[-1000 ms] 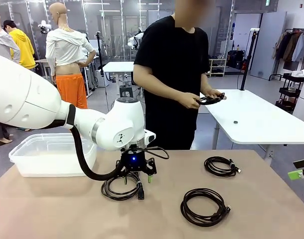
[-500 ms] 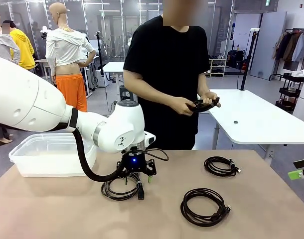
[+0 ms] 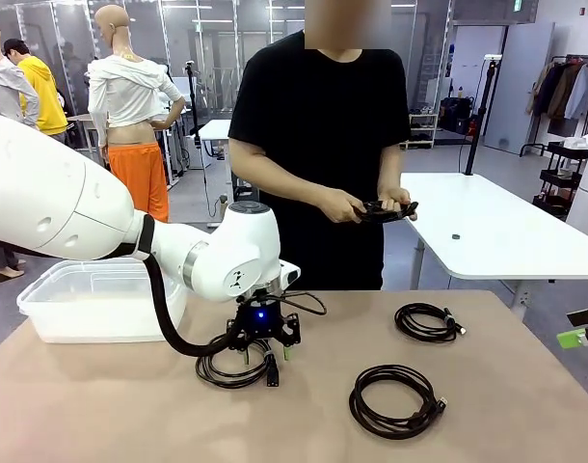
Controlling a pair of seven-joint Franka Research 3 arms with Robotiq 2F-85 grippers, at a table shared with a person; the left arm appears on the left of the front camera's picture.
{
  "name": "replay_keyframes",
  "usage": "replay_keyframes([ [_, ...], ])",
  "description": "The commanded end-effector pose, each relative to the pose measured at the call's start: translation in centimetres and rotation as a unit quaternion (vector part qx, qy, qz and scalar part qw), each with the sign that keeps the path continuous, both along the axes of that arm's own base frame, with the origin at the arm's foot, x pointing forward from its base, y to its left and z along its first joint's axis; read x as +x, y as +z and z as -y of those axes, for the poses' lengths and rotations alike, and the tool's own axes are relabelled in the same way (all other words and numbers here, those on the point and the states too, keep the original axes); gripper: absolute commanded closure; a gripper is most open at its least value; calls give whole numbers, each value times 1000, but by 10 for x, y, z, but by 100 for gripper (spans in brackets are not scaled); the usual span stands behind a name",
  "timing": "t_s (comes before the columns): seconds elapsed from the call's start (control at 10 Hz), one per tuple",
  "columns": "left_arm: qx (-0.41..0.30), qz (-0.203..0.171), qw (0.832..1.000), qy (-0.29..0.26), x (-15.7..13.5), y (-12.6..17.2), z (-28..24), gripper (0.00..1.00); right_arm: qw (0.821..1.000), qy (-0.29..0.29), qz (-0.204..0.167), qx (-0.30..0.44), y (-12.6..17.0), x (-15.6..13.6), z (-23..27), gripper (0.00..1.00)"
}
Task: Organize and store the cables.
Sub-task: Place the Power Cable into the Organizing box.
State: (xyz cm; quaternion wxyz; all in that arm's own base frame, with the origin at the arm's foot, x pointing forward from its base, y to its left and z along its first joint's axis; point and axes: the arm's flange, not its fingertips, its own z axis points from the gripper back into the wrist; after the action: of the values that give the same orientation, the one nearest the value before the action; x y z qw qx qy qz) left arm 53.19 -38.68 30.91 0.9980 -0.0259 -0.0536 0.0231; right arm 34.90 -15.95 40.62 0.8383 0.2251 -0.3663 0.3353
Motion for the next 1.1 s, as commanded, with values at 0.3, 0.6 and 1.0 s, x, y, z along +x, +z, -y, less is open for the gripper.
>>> replay_keyframes([
  [0.3, -9, 0, 1000, 9, 4, -1, 2, 100, 1000, -7, -4, 7, 2, 1, -1, 0],
  [0.6, -8, 1, 1000, 12, 4, 4, 0, 100, 1000, -7, -4, 7, 2, 1, -1, 0],
  [1.0, 2, 37, 995, -89, -27, 92, -29, 84, 1000, -7, -4, 7, 2, 1, -1, 0],
])
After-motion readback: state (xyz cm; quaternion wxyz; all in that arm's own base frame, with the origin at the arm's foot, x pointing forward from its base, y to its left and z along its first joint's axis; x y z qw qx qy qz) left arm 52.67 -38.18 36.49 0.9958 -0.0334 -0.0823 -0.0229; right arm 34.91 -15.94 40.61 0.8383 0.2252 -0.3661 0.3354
